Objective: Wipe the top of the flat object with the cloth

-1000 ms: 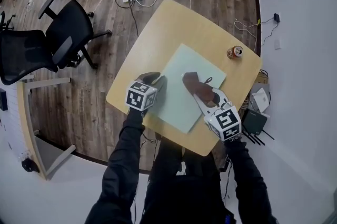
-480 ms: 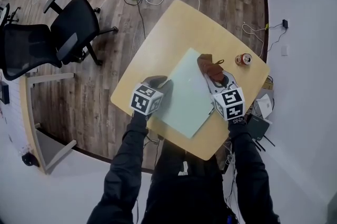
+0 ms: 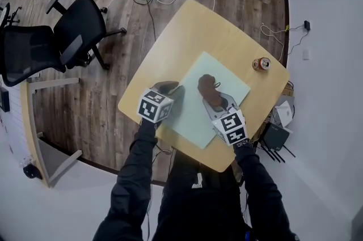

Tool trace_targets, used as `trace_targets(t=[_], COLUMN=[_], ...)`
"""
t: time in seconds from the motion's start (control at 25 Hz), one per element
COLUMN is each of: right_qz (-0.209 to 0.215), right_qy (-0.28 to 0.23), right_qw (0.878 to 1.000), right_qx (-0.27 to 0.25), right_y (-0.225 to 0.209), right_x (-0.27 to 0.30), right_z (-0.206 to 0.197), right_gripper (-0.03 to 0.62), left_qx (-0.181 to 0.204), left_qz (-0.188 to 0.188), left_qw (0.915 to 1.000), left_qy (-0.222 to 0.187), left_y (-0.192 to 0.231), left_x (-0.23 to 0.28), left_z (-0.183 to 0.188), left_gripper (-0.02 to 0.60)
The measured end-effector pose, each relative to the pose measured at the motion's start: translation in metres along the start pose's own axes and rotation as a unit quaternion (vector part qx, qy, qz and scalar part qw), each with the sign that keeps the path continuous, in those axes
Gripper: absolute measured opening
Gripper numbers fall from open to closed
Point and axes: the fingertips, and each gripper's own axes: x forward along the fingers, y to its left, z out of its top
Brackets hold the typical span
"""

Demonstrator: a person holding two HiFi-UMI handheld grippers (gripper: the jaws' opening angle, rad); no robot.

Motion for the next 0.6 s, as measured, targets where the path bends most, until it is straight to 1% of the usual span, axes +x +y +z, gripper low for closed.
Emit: trace_targets(t=[0.32, 0.6], right_qz=[0.06, 0.098], right_qy=[0.017, 0.023], right_qw=[0.998, 0.995], right_qx=[-0.014, -0.016], right_y=[0.071, 0.114], right_x=[-0.002, -0.005], right_z=[-0.024, -0.037], right_gripper=[0.118, 0.118], left_qx=[-0.004, -0.002], left_qz=[-0.004, -0.007], left_qw=[1.0, 1.0], left_qy=[0.003, 0.003], left_y=[-0.001, -0.003], left_x=[-0.001, 0.0], left_z=[0.001, 0.001], left_gripper=[0.092, 0.091])
